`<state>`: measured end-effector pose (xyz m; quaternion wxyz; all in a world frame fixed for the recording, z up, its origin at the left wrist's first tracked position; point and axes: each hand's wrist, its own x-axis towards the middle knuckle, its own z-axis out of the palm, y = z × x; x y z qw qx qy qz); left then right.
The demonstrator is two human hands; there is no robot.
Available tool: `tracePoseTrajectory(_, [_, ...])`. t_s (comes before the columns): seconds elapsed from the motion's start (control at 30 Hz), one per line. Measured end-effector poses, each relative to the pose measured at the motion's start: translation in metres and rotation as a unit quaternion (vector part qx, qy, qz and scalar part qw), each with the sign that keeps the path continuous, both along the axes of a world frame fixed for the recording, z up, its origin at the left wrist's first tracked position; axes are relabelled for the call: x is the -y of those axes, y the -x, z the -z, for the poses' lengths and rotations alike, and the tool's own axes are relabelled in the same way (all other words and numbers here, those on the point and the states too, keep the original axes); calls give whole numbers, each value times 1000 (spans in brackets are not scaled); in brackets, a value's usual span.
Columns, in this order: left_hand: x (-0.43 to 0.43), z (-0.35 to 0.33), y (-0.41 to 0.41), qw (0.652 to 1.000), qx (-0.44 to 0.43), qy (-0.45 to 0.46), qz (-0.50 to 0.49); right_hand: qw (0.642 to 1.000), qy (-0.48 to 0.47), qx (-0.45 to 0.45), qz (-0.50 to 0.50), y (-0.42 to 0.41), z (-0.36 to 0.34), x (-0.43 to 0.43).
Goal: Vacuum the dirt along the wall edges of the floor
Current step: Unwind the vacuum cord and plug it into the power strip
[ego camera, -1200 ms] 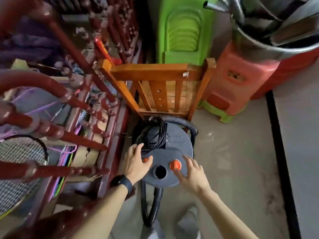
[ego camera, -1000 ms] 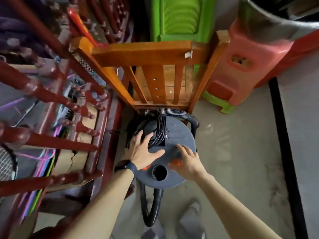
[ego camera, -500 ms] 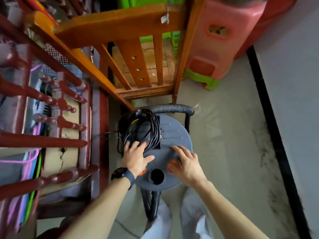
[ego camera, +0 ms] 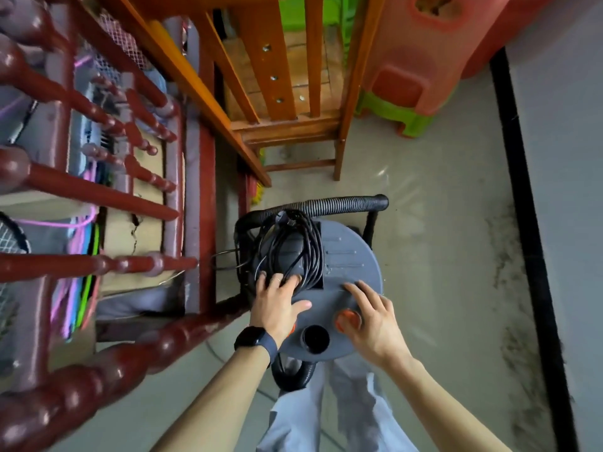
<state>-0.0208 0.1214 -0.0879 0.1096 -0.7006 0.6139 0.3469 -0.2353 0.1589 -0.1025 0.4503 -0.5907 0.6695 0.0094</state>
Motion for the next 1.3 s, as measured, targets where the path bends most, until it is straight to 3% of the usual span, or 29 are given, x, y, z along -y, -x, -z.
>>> tracePoseTrajectory(0.27, [-14,-2,6,999,32,6,0,995,-20,-69,-71,2,-13,9])
tracePoseTrajectory(0.43, [-1,-8,7,998,56,35,-1,995,4,-45,-88,-19,-12,22])
tracePoseTrajectory(0.57, [17,-5,7,995,45,40,83,985,32,-92,-143,-41,3,17])
tracePoseTrajectory(0.73, [15,-19,-6,998,-62,-1,21,981,40,-108,-153,-38,10,16])
tracePoseTrajectory(0.93, [14,-82,-38,987,-127,69,-71,980,-22,-101,-168,-36,-3,28])
tracePoseTrajectory(1.07, [13,-141,-62,966,-198,107,-125,977,-120,-94,-148,-39,-25,41])
tracePoseTrajectory(1.17, [8,-180,-74,951,-220,114,-183,985,-139,-66,-76,-45,-56,46])
tracePoseTrajectory(1.3, [-6,-231,-76,913,-302,130,-242,987,-117,77,80,-55,-119,32])
